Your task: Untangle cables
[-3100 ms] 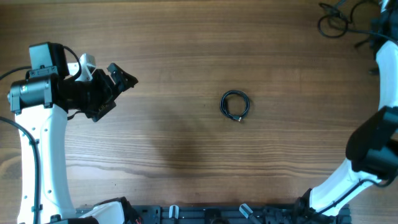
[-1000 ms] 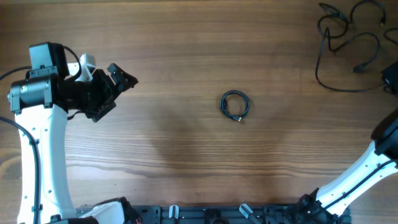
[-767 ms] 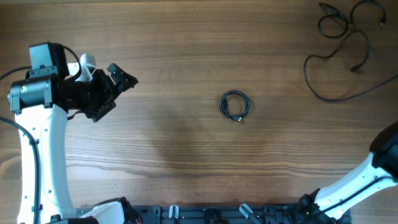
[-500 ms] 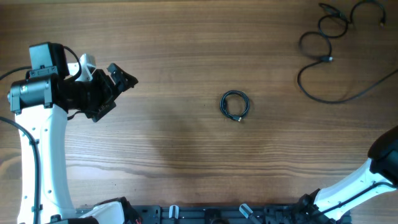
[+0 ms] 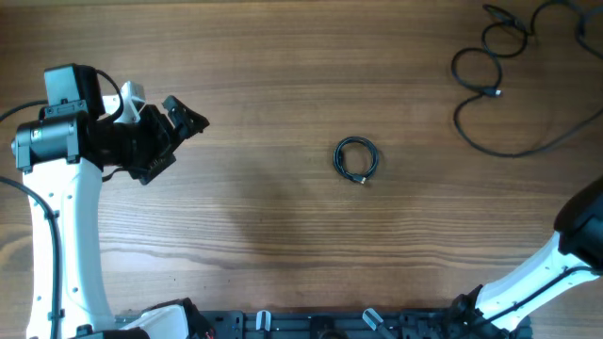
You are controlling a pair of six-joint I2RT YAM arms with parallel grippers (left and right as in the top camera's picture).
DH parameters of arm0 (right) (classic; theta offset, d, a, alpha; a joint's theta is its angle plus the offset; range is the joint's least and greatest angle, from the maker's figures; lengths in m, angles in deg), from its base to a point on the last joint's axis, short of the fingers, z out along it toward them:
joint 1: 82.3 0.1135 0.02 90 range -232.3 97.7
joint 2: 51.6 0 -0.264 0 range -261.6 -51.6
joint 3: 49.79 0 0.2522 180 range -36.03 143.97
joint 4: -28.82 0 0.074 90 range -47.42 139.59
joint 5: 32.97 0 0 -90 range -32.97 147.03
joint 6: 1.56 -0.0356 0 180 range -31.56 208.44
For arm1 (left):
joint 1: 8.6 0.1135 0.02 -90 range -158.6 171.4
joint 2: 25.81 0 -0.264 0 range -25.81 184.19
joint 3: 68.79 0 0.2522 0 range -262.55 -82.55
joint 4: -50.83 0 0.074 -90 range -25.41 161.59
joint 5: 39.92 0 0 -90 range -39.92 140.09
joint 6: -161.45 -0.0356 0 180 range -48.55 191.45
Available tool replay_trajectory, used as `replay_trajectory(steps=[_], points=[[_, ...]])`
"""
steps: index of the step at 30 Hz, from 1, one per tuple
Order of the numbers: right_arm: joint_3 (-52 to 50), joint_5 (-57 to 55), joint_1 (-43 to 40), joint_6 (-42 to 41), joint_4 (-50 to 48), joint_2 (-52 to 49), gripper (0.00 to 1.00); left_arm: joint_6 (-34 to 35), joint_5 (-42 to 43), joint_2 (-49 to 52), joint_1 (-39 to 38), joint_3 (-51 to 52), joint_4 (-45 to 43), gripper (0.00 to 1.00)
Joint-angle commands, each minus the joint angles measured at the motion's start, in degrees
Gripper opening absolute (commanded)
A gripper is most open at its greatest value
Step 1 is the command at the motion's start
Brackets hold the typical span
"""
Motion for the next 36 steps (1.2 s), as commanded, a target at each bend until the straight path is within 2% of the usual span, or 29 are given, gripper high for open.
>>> replay_trajectory(steps=[1, 4, 5, 8, 9, 10, 12, 14, 16, 18, 21, 22, 24, 26, 28, 29, 30, 34, 36], points=[[0.1, -5.6, 0.7, 7.1, -2.4, 5.1, 0.04, -1.2, -0.2, -0.3, 0.3, -0.7, -0.2, 1.00], [0.1, 1.9, 2.6, 15.5, -2.3, 3.7, 0.05, -1.2, -0.2, -0.3, 0.3, -0.7, -0.2, 1.00], [0.1, 2.5, 4.1, 21.6, -1.6, 2.5, 0.05, -1.2, -0.2, -0.3, 0.3, -0.7, -0.2, 1.00], [0.1, -2.9, 6.6, 24.8, -1.6, -0.5, 0.05, -1.2, -0.2, -0.3, 0.3, -0.7, -0.2, 1.00], [0.1, -2.9, 7.4, 24.4, -0.8, -1.5, 0.20, -1.2, -0.2, -0.3, 0.3, -0.7, -0.2, 1.00], [0.1, -2.3, 8.1, 23.9, 0.6, -2.1, 0.27, -1.2, -0.2, -0.3, 0.3, -0.7, -0.2, 1.00], [0.1, -1.1, 9.3, 21.6, 2.6, -2.7, 0.26, -1.2, -0.2, -0.3, 0.3, -0.7, -0.2, 1.00], [0.0, -1.1, 9.9, 15.9, 4.4, -2.7, 0.30, -1.2, -0.2, -0.3, 0.3, -0.7, -0.2, 1.00], [-0.1, -1.1, 9.9, 10.4, 7.8, -2.7, 0.46, -1.2, -0.2, -0.3, 0.3, -0.7, -0.2, 1.00], [0.0, -0.9, 10.0, 9.9, 10.7, -2.7, 0.48, -1.2, -0.2, -0.3, 0.3, -0.7, -0.2, 1.00], [-0.1, 14.5, 10.0, 5.7, 17.6, -2.7, 0.59, -1.2, -0.2, -0.3, 0.3, -0.7, -0.2, 1.00], [-0.1, 25.3, 10.0, 5.2, 19.8, -2.7, 0.61, -1.2, -0.2, -0.3, 0.3, -0.7, -0.2, 1.00], [-0.8, 32.8, 10.5, 1.7, 19.7, -2.7, 0.61, -1.2, -0.2, -0.3, 0.3, -0.7, -0.2, 1.00], [-0.9, 21.8, 10.9, -3.1, 19.3, -2.7, 0.63, -1.2, -0.2, -0.3, 0.3, -0.7, -0.2, 1.00], [-0.9, 8.0, 10.8, -7.5, 19.3, -2.7, 0.71, -1.2, -0.2, -0.3, 0.3, -0.7, -0.2, 1.00], [-0.9, 4.7, 10.8, -7.0, 18.2, -3.1, 0.74, -1.2, -0.2, -0.3, 0.3, -0.7, -0.2, 1.00], [-0.9, 4.5, 10.8, -2.8, 15.7, -4.0, 0.80, -1.2, -0.2, -0.3, 0.3, -0.7, -0.2, 1.00], [-0.9, 4.4, 10.3, 5.3, 6.0, -9.0, 0.84, -1.2, -0.2, -0.3, 0.3, -0.7, -0.2, 1.00], [-0.9, 4.5, 9.2, 6.1, 1.4, -11.5, 0.85, -1.2, -0.2, -0.3, 0.3, -0.7, -0.2, 1.00]])
